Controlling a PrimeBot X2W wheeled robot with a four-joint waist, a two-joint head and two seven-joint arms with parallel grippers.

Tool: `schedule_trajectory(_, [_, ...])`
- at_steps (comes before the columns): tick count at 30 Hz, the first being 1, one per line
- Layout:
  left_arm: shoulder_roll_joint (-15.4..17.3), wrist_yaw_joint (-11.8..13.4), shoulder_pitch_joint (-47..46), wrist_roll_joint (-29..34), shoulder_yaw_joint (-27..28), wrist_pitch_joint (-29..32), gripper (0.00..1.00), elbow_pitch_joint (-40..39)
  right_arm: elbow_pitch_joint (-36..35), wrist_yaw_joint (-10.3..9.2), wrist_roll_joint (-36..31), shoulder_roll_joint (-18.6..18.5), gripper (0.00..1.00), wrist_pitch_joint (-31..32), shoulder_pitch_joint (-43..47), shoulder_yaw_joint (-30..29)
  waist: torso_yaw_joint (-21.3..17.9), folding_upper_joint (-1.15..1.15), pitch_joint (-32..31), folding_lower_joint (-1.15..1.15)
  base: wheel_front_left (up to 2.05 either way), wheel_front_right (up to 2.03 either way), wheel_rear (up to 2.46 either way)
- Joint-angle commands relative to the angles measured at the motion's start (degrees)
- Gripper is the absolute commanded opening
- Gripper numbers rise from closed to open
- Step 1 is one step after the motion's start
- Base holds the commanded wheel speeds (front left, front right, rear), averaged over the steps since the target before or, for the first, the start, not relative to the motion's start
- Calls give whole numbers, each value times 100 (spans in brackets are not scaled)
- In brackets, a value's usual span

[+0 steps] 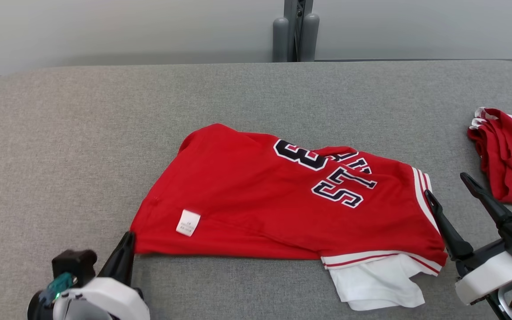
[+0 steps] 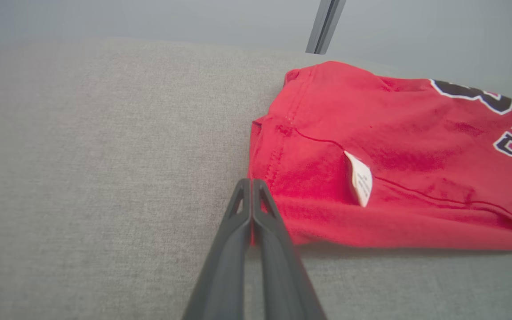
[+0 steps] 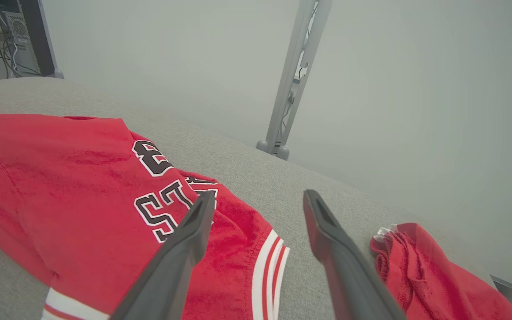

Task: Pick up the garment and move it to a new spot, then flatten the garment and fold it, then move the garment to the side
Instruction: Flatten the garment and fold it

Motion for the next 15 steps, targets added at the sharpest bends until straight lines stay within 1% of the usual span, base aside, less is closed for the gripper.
schedule_trajectory(1, [36, 76, 175, -96, 72, -59, 0, -60, 3, -1, 28, 11, 100, -7, 86, -27, 1, 0, 9, 0, 0, 0, 0])
schedule_trajectory(4, [16, 135, 451, -203, 137, -133, 0, -90, 6, -1, 42, 79, 100, -6, 159, -74, 2, 0, 23, 0, 0, 0, 0])
schedule_trajectory(9, [-152, 29, 503, -398, 154, -161, 0, 198, 54, -1, 23, 167, 100, -17, 242, -117, 17, 0, 10, 0, 0, 0, 0])
schedule_trajectory(10, [-184, 11, 459, -418, 167, -179, 18, 283, 62, -1, 20, 183, 100, -11, 237, -109, 12, 0, 0, 0, 0, 0, 0])
schedule_trajectory(11, [-199, -23, 421, -437, 177, -187, 42, 372, 72, -1, 18, 191, 100, -6, 230, -102, 8, 0, -16, 0, 0, 0, 0])
schedule_trajectory(12, [-211, -48, 394, -447, 178, -192, 74, 446, 77, -1, 18, 194, 100, -3, 223, -99, 4, 0, -33, 0, 0, 0, 0])
schedule_trajectory(13, [-216, -88, 368, -462, 182, -188, 100, 524, 77, -1, 18, 196, 100, -2, 215, -98, 0, 0, -48, 0, 0, 0, 0])
schedule_trajectory(15, [-185, -136, 290, -473, 197, -174, 100, 615, 67, -1, 12, 194, 100, -8, 209, -115, -8, 0, -75, 0, 0, 0, 0])
